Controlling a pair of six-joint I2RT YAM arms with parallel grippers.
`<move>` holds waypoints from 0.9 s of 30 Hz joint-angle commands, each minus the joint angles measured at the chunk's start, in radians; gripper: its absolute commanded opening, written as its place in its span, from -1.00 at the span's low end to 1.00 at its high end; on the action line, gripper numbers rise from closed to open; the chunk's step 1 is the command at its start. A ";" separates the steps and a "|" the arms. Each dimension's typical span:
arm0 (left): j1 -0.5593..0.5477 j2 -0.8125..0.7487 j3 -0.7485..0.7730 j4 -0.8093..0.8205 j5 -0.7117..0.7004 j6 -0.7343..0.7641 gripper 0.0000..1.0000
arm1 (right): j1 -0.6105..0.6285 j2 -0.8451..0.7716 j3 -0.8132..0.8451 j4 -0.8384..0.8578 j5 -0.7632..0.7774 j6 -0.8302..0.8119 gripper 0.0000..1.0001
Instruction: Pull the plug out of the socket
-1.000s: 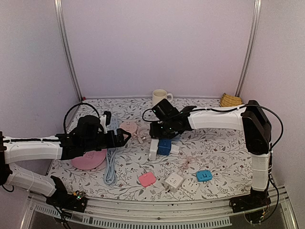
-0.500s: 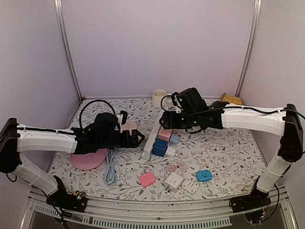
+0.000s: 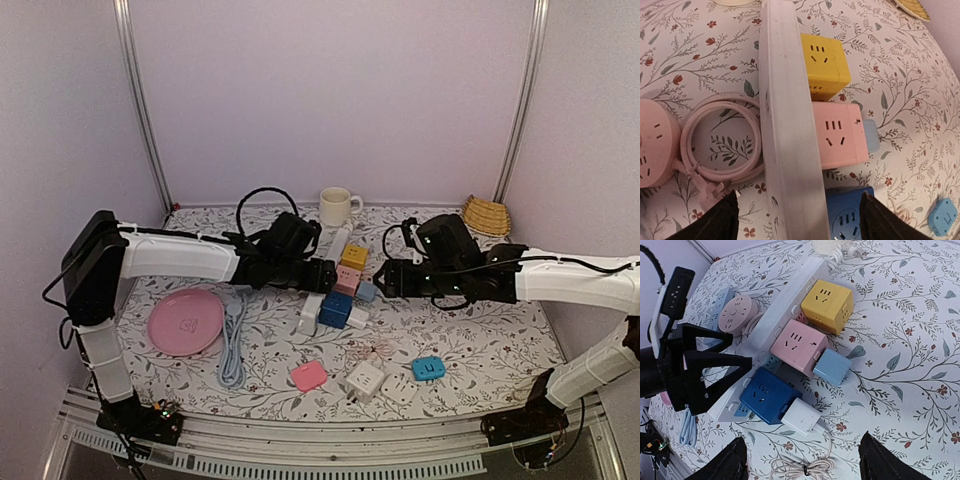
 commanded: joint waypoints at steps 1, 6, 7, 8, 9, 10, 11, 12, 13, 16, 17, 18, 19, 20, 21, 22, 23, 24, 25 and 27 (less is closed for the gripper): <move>-0.023 0.118 0.138 -0.125 -0.035 0.052 0.62 | -0.010 -0.045 -0.032 0.030 0.018 0.013 0.56; -0.029 0.224 0.233 -0.201 -0.122 0.043 0.43 | -0.013 -0.052 -0.051 0.030 0.013 0.013 0.56; -0.029 0.234 0.238 -0.205 -0.130 0.039 0.40 | -0.013 -0.052 -0.054 0.030 0.012 0.013 0.56; -0.028 0.239 0.239 -0.208 -0.132 0.036 0.36 | -0.014 -0.053 -0.058 0.030 0.013 0.013 0.57; -0.029 0.242 0.237 -0.208 -0.133 0.034 0.32 | -0.013 -0.053 -0.060 0.030 0.013 0.011 0.57; -0.029 0.246 0.234 -0.210 -0.132 0.029 0.28 | -0.015 -0.052 -0.062 0.031 0.013 0.012 0.57; -0.030 0.247 0.232 -0.209 -0.130 0.025 0.23 | -0.016 -0.051 -0.064 0.033 0.013 0.011 0.57; -0.031 0.248 0.229 -0.209 -0.128 0.023 0.16 | -0.016 -0.049 -0.067 0.035 0.011 0.011 0.57; -0.030 0.248 0.227 -0.210 -0.125 0.022 0.06 | -0.016 -0.047 -0.068 0.039 0.008 0.011 0.57; -0.030 0.237 0.219 -0.200 -0.115 0.016 -0.29 | -0.017 -0.038 -0.075 0.049 -0.005 0.012 0.57; -0.029 0.232 0.216 -0.194 -0.111 0.014 -0.41 | -0.016 -0.037 -0.076 0.053 -0.011 0.015 0.57; -0.029 0.223 0.213 -0.186 -0.105 0.013 -0.55 | -0.017 -0.035 -0.079 0.057 -0.023 0.017 0.57; -0.028 0.213 0.207 -0.175 -0.095 0.011 -0.66 | -0.017 -0.033 -0.081 0.063 -0.031 0.017 0.57; -0.028 0.200 0.198 -0.156 -0.081 0.009 -0.74 | -0.017 -0.033 -0.084 0.070 -0.040 0.021 0.57; -0.026 0.183 0.185 -0.134 -0.066 0.005 -0.78 | -0.017 -0.034 -0.086 0.077 -0.050 0.022 0.57; -0.025 0.165 0.168 -0.105 -0.050 0.001 -0.83 | -0.017 -0.036 -0.091 0.085 -0.059 0.024 0.57; -0.025 0.140 0.148 -0.068 -0.029 -0.004 -0.87 | -0.017 -0.037 -0.095 0.094 -0.068 0.027 0.57; -0.022 0.119 0.111 -0.030 0.003 -0.012 -0.91 | -0.018 -0.037 -0.098 0.103 -0.077 0.029 0.57; -0.020 0.074 0.084 0.015 0.024 -0.023 -0.95 | -0.018 -0.038 -0.102 0.113 -0.089 0.031 0.57; -0.010 0.021 0.028 0.091 0.066 -0.057 -1.00 | -0.017 -0.039 -0.111 0.134 -0.113 0.037 0.57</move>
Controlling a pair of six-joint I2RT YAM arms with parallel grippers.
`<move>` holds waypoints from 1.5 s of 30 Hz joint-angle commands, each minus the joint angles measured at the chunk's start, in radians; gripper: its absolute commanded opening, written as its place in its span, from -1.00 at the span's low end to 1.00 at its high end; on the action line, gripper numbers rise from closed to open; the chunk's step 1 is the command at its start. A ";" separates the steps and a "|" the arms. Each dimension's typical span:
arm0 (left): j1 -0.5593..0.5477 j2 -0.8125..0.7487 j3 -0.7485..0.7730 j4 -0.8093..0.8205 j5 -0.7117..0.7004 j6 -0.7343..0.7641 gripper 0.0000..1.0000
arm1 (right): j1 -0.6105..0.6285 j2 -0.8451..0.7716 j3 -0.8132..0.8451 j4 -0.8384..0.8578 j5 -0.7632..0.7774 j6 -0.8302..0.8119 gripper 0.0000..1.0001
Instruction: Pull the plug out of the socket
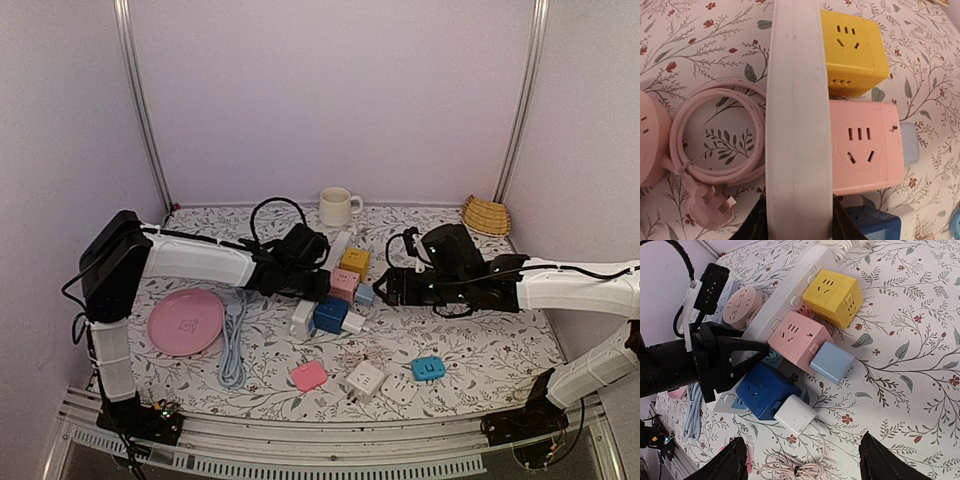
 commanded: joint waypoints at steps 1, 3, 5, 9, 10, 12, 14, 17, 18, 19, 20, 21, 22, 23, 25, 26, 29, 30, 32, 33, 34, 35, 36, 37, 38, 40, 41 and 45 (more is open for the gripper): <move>0.017 -0.159 -0.112 0.185 0.143 -0.082 -1.00 | -0.007 -0.009 -0.030 0.078 -0.072 0.020 0.57; 0.023 -0.206 -0.160 0.253 0.170 -0.100 -1.00 | -0.008 -0.005 -0.044 0.106 -0.104 0.027 0.57; 0.025 -0.257 -0.201 0.309 0.186 -0.113 -1.00 | -0.007 -0.001 -0.058 0.134 -0.131 0.037 0.57; 0.026 -0.330 -0.271 0.400 0.216 -0.148 -1.00 | -0.007 0.008 -0.084 0.193 -0.181 0.061 0.57; 0.027 -0.348 -0.294 0.428 0.223 -0.158 -1.00 | -0.007 0.009 -0.089 0.206 -0.191 0.073 0.57; 0.028 -0.386 -0.333 0.478 0.234 -0.179 -1.00 | -0.006 0.008 -0.097 0.236 -0.212 0.086 0.57; 0.030 -0.417 -0.365 0.517 0.236 -0.191 -1.00 | -0.007 0.005 -0.104 0.266 -0.231 0.102 0.57; 0.033 -0.450 -0.402 0.561 0.239 -0.197 -1.00 | -0.008 0.007 -0.110 0.301 -0.246 0.126 0.57; 0.033 -0.458 -0.411 0.575 0.240 -0.199 -1.00 | -0.010 0.010 -0.108 0.308 -0.250 0.131 0.57; 0.033 -0.466 -0.420 0.589 0.245 -0.203 -1.00 | -0.014 0.012 -0.109 0.318 -0.256 0.141 0.57; 0.034 -0.472 -0.430 0.606 0.252 -0.204 -1.00 | -0.018 0.013 -0.113 0.331 -0.261 0.155 0.57; 0.034 -0.479 -0.440 0.622 0.261 -0.207 -1.00 | -0.024 0.014 -0.119 0.350 -0.271 0.165 0.57; 0.033 -0.484 -0.449 0.638 0.265 -0.208 -1.00 | -0.031 0.014 -0.127 0.375 -0.284 0.182 0.56; 0.034 -0.489 -0.460 0.657 0.268 -0.211 -1.00 | -0.038 0.014 -0.137 0.400 -0.296 0.203 0.56; 0.034 -0.502 -0.481 0.686 0.276 -0.215 -1.00 | -0.053 0.015 -0.153 0.451 -0.319 0.236 0.54; 0.034 -0.506 -0.492 0.703 0.279 -0.217 -1.00 | -0.056 0.017 -0.157 0.473 -0.327 0.249 0.53; 0.033 -0.520 -0.520 0.748 0.291 -0.216 -1.00 | -0.057 0.032 -0.158 0.517 -0.335 0.293 0.48; 0.033 -0.524 -0.525 0.756 0.295 -0.211 -1.00 | -0.058 0.041 -0.158 0.528 -0.339 0.309 0.46; 0.032 -0.527 -0.532 0.771 0.299 -0.207 -1.00 | -0.058 0.057 -0.154 0.549 -0.345 0.326 0.42; 0.032 -0.531 -0.537 0.774 0.299 -0.205 -1.00 | -0.058 0.065 -0.152 0.558 -0.346 0.334 0.40; 0.032 -0.532 -0.540 0.776 0.299 -0.205 -1.00 | -0.058 0.072 -0.151 0.565 -0.350 0.344 0.36; 0.031 -0.534 -0.543 0.779 0.298 -0.203 -1.00 | -0.057 0.080 -0.147 0.572 -0.354 0.350 0.31; 0.032 -0.535 -0.548 0.783 0.300 -0.202 -1.00 | -0.057 0.087 -0.142 0.574 -0.357 0.354 0.28; 0.030 -0.538 -0.551 0.788 0.300 -0.202 -1.00 | -0.058 0.094 -0.138 0.575 -0.359 0.359 0.24; 0.030 -0.539 -0.553 0.791 0.299 -0.201 -1.00 | -0.058 0.099 -0.134 0.574 -0.359 0.361 0.18; 0.031 -0.541 -0.555 0.788 0.295 -0.199 -1.00 | -0.058 0.105 -0.132 0.579 -0.362 0.366 0.07; 0.031 -0.542 -0.556 0.788 0.295 -0.197 -1.00 | -0.057 0.106 -0.132 0.579 -0.361 0.370 0.03; 0.030 -0.543 -0.561 0.785 0.280 -0.190 -1.00 | -0.057 0.103 -0.134 0.579 -0.359 0.374 -0.24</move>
